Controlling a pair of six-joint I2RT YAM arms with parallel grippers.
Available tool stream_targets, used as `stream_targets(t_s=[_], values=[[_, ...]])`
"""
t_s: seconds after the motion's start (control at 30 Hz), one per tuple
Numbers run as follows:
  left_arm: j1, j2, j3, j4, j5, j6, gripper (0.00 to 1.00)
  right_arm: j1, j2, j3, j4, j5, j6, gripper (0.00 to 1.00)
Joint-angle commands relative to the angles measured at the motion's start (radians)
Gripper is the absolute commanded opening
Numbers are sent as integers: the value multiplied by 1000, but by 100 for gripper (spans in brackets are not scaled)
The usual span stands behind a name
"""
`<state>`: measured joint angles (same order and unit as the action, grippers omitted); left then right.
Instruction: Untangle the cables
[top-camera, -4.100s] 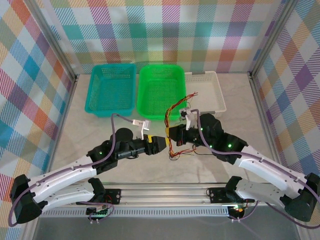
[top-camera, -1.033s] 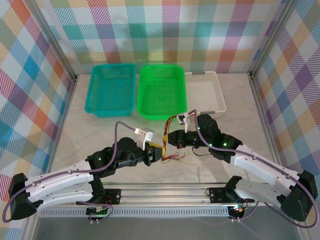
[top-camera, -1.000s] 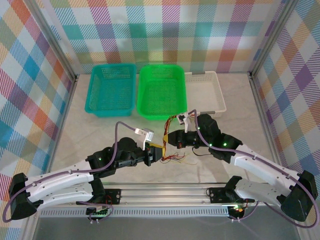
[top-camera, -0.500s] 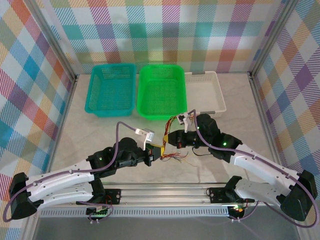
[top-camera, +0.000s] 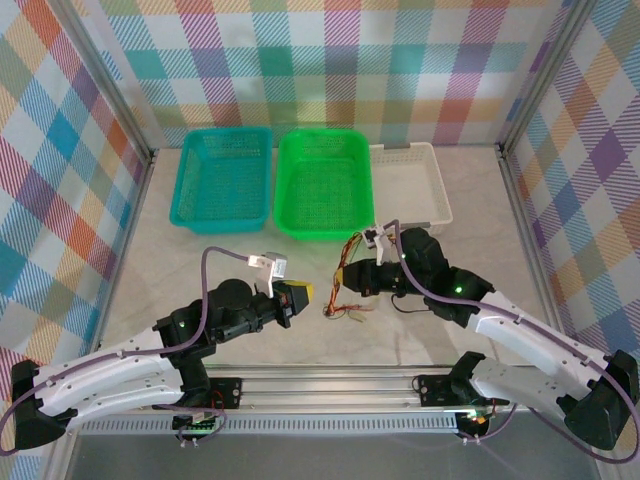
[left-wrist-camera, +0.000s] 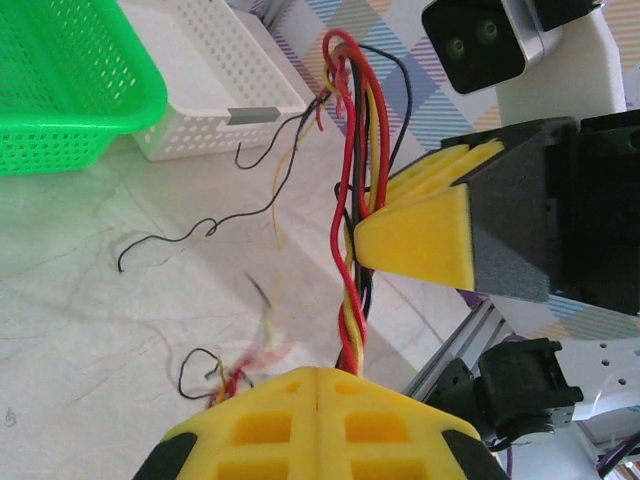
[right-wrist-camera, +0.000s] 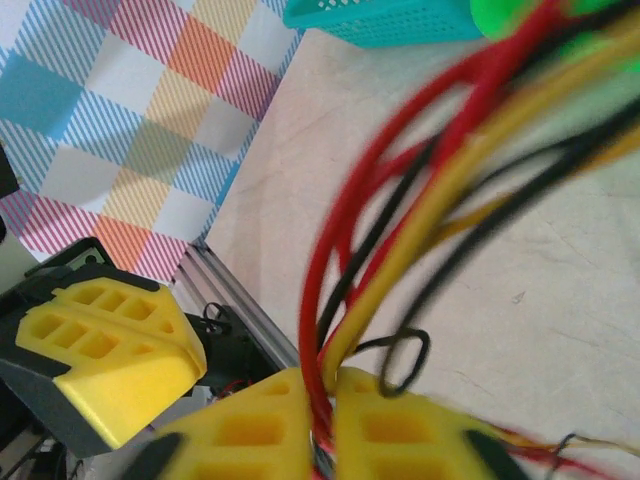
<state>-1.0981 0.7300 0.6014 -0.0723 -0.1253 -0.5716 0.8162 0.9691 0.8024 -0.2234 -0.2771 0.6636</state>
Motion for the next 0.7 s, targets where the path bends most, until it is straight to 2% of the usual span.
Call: stream_targets(t_s=[0.0, 0.17, 0.3, 0.4, 0.6, 0.67], values=[[-2, 5, -8, 47, -13, -17, 0, -3, -10, -18, 50, -30, -5, 0], [-1, 85, 24, 76, 108, -3, 0, -3, 3, -19, 79, -36, 11, 0], [0, 124, 21, 139, 175, -10, 21, -3, 12, -6, 90, -46, 13, 0], [-1, 134, 17, 174, 202, -13, 33, -3, 16, 0, 92, -53, 14, 0], [-2, 129, 1, 197, 214, -18, 34, -4, 15, 0, 96, -57, 19, 0], [-2, 145, 0, 191, 212, -22, 30, -3, 13, 0, 103, -65, 24, 0]])
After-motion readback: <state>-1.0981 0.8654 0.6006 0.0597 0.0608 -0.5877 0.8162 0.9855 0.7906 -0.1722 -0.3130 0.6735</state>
